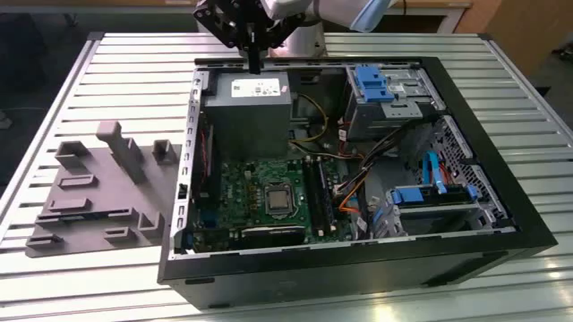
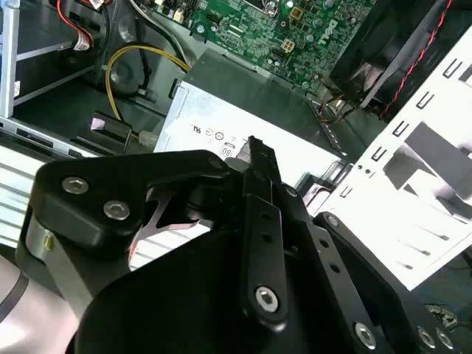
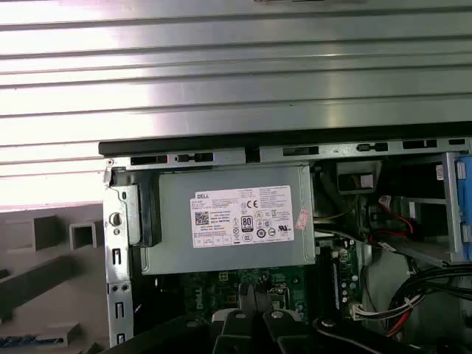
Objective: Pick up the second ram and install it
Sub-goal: 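Reach for the second ram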
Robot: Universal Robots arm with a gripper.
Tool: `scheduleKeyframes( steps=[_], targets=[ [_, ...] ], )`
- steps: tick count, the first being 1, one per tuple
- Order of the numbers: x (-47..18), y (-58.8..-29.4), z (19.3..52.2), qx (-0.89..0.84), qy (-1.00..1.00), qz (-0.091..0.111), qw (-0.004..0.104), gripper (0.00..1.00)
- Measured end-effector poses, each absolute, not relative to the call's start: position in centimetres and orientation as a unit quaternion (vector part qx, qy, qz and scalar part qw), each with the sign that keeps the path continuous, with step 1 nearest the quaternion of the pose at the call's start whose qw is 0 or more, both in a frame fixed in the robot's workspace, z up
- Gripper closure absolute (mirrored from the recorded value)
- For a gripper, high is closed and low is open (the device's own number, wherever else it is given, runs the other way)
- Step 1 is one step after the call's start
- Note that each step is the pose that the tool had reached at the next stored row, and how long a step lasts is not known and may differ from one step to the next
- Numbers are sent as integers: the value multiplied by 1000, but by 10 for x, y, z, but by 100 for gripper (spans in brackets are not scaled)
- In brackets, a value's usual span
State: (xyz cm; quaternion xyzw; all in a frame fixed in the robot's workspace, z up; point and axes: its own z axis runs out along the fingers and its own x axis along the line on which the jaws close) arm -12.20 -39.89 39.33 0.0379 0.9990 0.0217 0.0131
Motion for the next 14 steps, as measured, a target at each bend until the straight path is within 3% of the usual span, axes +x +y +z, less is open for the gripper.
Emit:
scheduleKeyframes(
  steps=[14],
  targets=[
    [-126,-399,393,38,999,22,13,89]
  ],
)
